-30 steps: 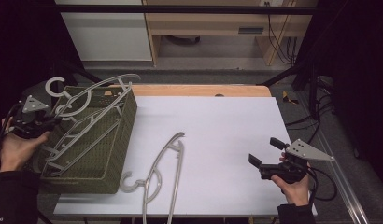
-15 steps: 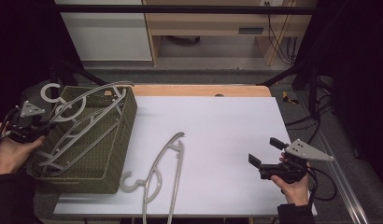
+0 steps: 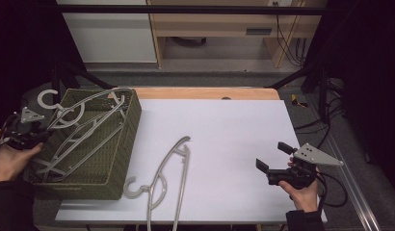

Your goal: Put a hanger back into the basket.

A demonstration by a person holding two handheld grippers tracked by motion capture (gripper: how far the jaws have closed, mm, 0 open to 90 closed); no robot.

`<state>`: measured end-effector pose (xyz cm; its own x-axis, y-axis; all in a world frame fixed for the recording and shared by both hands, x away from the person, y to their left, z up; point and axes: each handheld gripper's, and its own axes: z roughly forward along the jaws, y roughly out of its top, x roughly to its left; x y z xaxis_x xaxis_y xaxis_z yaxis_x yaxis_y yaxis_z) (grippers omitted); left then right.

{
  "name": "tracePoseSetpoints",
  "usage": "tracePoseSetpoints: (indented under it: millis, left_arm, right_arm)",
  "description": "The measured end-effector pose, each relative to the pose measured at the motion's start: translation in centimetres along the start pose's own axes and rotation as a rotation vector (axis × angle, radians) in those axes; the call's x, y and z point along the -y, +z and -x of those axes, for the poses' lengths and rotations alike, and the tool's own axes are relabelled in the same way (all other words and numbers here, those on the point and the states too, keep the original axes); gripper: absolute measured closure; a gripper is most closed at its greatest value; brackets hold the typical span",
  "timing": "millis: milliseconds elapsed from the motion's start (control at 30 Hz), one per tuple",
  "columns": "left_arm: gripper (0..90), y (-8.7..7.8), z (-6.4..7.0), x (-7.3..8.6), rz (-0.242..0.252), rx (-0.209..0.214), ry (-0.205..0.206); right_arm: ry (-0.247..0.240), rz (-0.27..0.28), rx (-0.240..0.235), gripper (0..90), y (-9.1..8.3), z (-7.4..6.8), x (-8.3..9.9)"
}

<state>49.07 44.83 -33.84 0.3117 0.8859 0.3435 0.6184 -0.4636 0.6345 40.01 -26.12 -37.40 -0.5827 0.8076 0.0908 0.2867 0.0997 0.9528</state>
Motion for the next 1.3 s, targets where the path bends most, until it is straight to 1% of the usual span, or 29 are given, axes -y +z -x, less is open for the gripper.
tracePoseSetpoints:
  millis: [100, 200, 233, 267, 367, 400, 433, 533, 567, 633, 667, 733, 800, 833, 900, 933, 967, 1000, 1100, 1167, 1200, 1233, 1267, 1300]
  left_arm:
    - [81.3, 0.3, 0.0, 0.2, -0.014, 0.001, -0.002]
    - [81.3, 0.7, 0.0, 0.3, -0.029, 0.006, -0.015]
    - [81.2, 0.9, 0.1, 0.4, -0.028, 0.0, -0.019]
    - [81.3, 1.1, 0.2, 0.5, -0.039, 0.008, -0.016]
    - [81.3, 1.7, 0.7, 0.6, -0.062, 0.01, -0.002]
    - [81.2, 2.0, 0.9, 0.7, -0.07, 0.011, -0.004]
    - [81.3, 2.1, 1.0, 0.7, -0.071, 0.01, 0.0]
    - [81.2, 2.5, 1.4, 0.9, -0.078, 0.023, -0.016]
    - [81.2, 2.7, 1.4, 0.9, -0.082, 0.025, -0.008]
    - [81.1, 3.2, 1.7, 1.1, -0.094, 0.041, -0.011]
    - [81.0, 3.3, 1.8, 1.1, -0.099, 0.038, 0.001]
    - [80.9, 3.6, 2.1, 1.2, -0.102, 0.037, -0.008]
    - [80.7, 3.8, 2.0, 1.3, -0.109, 0.055, -0.02]
    - [80.0, 3.9, 2.0, 1.4, -0.116, 0.068, -0.037]
    - [76.4, 3.8, 2.0, 1.3, -0.13, 0.074, -0.047]
    - [73.4, 3.5, 2.0, 1.3, -0.116, 0.08, -0.056]
    - [70.7, 3.2, 2.0, 1.2, -0.096, 0.086, -0.073]
    - [68.7, 2.8, 1.9, 1.0, -0.078, 0.084, -0.084]
    - [62.3, 1.3, 2.2, 0.5, -0.018, 0.113, -0.117]
    - [56.5, 0.2, 2.8, 0.1, 0.029, 0.131, -0.126]
    - [54.5, -0.2, 3.2, -0.1, 0.058, 0.138, -0.135]
    - [52.2, -0.8, 3.6, -0.3, 0.082, 0.15, -0.133]
    - [50.3, -1.2, 4.2, -0.5, 0.115, 0.161, -0.134]
    - [48.6, -1.7, 4.7, -0.7, 0.138, 0.169, -0.141]
  right_arm:
    - [-0.001, -0.001, -0.001, 0.8, 0.0, 0.0, 0.0]
    - [-0.002, 0.0, 0.0, 0.8, 0.1, 0.0, 0.0]
    - [-0.001, -0.001, -0.002, 0.8, 0.1, 0.0, 0.0]
    - [-0.002, -0.001, -0.002, 0.8, 0.1, 0.0, 0.0]
    - [0.001, -0.004, 0.0, 0.8, 0.1, 0.0, 0.0]
    - [0.001, -0.004, 0.0, 0.8, 0.1, 0.0, 0.0]
    - [0.001, -0.003, -0.002, 0.8, 0.1, -0.1, 0.0]
    - [0.002, -0.003, -0.001, 0.9, 0.1, -0.1, 0.0]
    - [0.002, -0.005, -0.002, 0.8, 0.1, -0.1, 0.0]
    - [0.001, -0.007, -0.003, 0.8, 0.1, -0.1, 0.0]
    - [0.002, -0.006, -0.001, 0.8, 0.2, -0.1, 0.0]
    - [0.001, -0.007, -0.002, 0.8, 0.2, -0.1, 0.0]
    - [0.002, -0.006, -0.003, 0.8, 0.2, -0.1, 0.0]
    - [0.002, -0.006, -0.002, 0.8, 0.2, -0.1, 0.0]
    - [0.002, -0.006, -0.003, 0.8, 0.2, -0.1, 0.0]
    - [0.001, -0.007, -0.003, 0.8, 0.2, -0.1, 0.0]
    - [0.001, -0.006, -0.002, 0.8, 0.2, -0.1, 0.0]
    - [0.002, -0.007, -0.003, 0.8, 0.2, -0.1, 0.0]
    - [0.004, -0.006, -0.004, 0.8, 0.2, -0.2, 0.0]
    - [0.003, -0.002, -0.007, 0.8, 0.1, -0.2, 0.0]
    - [0.002, -0.002, -0.004, 0.8, 0.1, -0.2, 0.0]
    - [0.002, -0.001, -0.004, 0.8, 0.1, -0.2, 0.0]
    - [0.001, -0.002, -0.003, 0.8, 0.1, -0.2, 0.0]
    - [0.001, -0.002, -0.002, 0.8, 0.2, -0.2, 0.0]
